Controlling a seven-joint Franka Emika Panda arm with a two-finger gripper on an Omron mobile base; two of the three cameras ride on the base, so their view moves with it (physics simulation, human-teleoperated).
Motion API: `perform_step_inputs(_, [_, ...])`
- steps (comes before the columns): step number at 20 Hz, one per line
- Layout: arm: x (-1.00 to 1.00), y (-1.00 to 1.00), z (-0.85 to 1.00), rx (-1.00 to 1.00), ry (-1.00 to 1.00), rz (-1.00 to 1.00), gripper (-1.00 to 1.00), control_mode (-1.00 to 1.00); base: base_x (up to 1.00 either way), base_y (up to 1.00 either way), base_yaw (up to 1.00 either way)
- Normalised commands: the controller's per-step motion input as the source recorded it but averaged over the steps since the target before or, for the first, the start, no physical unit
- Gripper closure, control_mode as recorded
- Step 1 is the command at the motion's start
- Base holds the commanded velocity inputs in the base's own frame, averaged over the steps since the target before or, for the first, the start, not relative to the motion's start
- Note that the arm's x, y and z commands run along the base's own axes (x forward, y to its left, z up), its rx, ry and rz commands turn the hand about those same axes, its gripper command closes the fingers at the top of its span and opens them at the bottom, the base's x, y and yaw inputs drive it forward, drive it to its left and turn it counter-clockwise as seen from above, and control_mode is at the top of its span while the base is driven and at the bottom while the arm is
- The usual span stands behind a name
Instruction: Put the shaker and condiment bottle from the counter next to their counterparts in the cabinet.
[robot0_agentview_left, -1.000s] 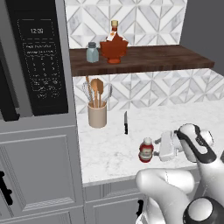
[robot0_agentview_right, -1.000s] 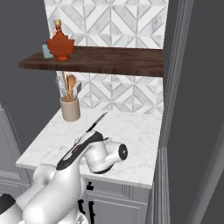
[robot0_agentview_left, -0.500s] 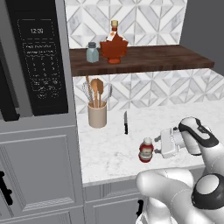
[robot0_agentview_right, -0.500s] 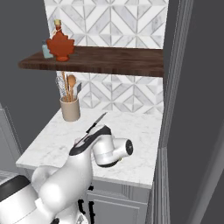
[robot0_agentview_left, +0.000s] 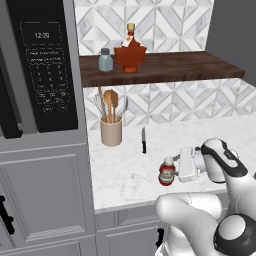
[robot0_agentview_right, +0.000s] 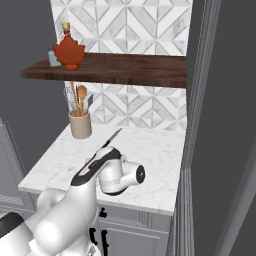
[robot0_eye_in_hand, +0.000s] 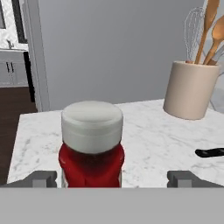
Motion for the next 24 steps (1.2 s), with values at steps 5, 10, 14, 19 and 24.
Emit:
perform_step_inputs(5, [0.0,0.73,-0.39,-0.01,-0.01,-0.12,1.0,-1.0,0.0,0.0,0.0])
perform_step_inputs(10, [0.0,0.75,-0.54,-0.07,0.01,-0.06,1.0,-1.0,0.0,0.0,0.0])
perform_step_inputs(14, [-0.03,0.54,-0.44,-0.1,0.04,0.0,1.0,-1.0,0.0,0.0,0.0])
perform_step_inputs(19, [-0.08,0.17,0.34,0.03,0.01,-0.03,1.0,-1.0,0.0,0.0,0.0])
perform_step_inputs(24, [-0.02,0.0,1.0,0.0,-0.01,-0.09,1.0,-1.0,0.0,0.0,0.0])
